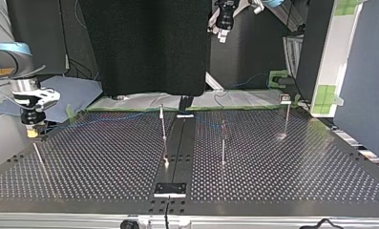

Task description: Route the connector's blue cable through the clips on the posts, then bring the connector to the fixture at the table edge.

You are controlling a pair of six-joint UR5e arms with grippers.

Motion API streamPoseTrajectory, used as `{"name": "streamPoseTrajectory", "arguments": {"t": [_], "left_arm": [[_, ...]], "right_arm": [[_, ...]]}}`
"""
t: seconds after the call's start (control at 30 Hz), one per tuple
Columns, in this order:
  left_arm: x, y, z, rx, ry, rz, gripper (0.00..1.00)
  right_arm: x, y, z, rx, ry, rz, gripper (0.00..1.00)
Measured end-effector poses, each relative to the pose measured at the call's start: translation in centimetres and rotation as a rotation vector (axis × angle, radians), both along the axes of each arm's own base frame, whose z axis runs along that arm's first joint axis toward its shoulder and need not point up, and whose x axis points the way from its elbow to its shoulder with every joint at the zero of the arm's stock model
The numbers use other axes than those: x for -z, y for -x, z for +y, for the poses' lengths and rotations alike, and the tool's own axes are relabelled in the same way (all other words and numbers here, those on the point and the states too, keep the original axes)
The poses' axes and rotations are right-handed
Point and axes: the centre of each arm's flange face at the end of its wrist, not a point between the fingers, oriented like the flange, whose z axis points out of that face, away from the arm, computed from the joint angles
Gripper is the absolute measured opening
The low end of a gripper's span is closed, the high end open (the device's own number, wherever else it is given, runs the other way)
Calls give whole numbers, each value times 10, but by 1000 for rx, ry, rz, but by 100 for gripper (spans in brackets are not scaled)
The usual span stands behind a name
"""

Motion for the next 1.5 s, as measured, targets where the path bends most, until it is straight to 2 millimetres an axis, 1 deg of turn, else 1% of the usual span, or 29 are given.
{"name": "streamPoseTrajectory", "arguments": {"t": [0.4, 0.53, 0.93, 1.23, 1.5], "left_arm": [[0, 0, 1, -1, -10, 6, 100], [0, 0, 1, -2, -10, 5, 100], [0, 0, 1, -2, -10, 5, 100], [0, -1, 1, -3, -10, 5, 100], [0, -2, 2, -5, -8, 4, 100]], "right_arm": [[6, -5, 0, -95, -11, 3, 2], [8, -4, -2, -91, -16, 10, 2], [7, 3, -8, -37, -17, 15, 2], [13, 2, -13, -37, -19, 15, 2], [13, 0, -17, -40, -12, 16, 2]]}}
